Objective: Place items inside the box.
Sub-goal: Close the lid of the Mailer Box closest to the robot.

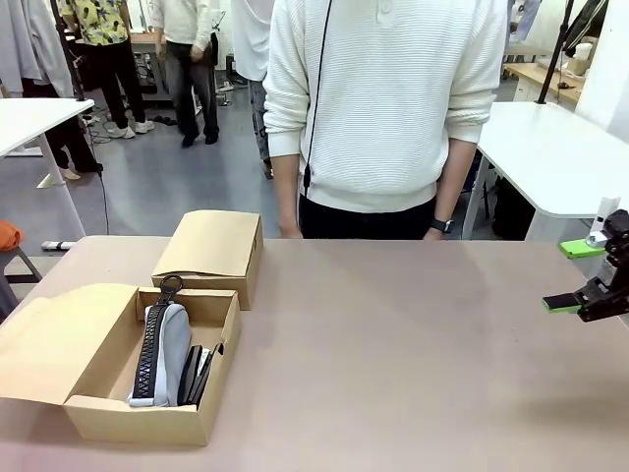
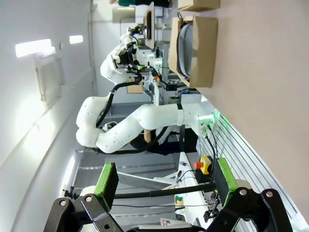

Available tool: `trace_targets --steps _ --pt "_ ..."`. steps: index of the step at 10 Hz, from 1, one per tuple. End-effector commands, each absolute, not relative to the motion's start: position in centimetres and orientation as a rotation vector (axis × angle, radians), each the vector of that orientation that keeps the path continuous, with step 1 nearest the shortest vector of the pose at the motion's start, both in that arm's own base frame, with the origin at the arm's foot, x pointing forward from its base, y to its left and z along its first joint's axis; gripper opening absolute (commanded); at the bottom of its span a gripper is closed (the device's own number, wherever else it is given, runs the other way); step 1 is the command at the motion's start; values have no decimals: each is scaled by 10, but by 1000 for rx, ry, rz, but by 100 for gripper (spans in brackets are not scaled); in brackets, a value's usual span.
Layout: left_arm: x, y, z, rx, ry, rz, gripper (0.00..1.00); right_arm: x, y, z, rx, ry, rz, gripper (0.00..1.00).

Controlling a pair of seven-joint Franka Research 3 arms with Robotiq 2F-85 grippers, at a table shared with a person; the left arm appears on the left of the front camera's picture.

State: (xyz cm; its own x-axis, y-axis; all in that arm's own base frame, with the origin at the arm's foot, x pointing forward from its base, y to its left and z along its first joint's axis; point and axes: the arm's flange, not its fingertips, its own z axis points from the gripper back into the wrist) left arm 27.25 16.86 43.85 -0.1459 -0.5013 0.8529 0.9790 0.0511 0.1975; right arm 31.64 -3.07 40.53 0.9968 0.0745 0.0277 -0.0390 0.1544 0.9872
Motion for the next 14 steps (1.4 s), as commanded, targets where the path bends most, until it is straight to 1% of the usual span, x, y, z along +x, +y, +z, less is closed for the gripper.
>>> trace_targets --steps 1,2,3,4,5,6,7,8,9,11,14 --pt "269 160 438 -738 -929 -1368 100 317 -31 411 1416 36 55 100" --pt "269 160 438 -738 -929 -1368 100 317 -31 411 1416 36 55 100" --pt "272 165 435 -697 -954 -1421 100 317 -31 411 1416 36 55 100" --pt "278 179 438 -699 -993 -1460 100 317 -31 411 1416 36 55 100" --pt "291 200 441 -559 -1053 -1431 100 317 -31 411 1416 36 55 100" --pt "300 219 441 -519 -1056 -1415 100 317 -31 411 1416 36 55 100" --pt "308 239 440 -495 -1029 -1430 100 317 -31 411 1416 36 55 100" --pt "320 257 440 -369 -1006 -1478 100 317 -31 411 1416 36 55 100" --pt "335 277 437 -274 -970 -1453 100 317 -31 411 1416 36 55 100" --pt "353 302 408 -262 -884 -1382 100 317 -31 411 1416 36 55 100" --pt "384 318 368 -269 -815 -1300 100 317 -31 411 1416 36 55 100"
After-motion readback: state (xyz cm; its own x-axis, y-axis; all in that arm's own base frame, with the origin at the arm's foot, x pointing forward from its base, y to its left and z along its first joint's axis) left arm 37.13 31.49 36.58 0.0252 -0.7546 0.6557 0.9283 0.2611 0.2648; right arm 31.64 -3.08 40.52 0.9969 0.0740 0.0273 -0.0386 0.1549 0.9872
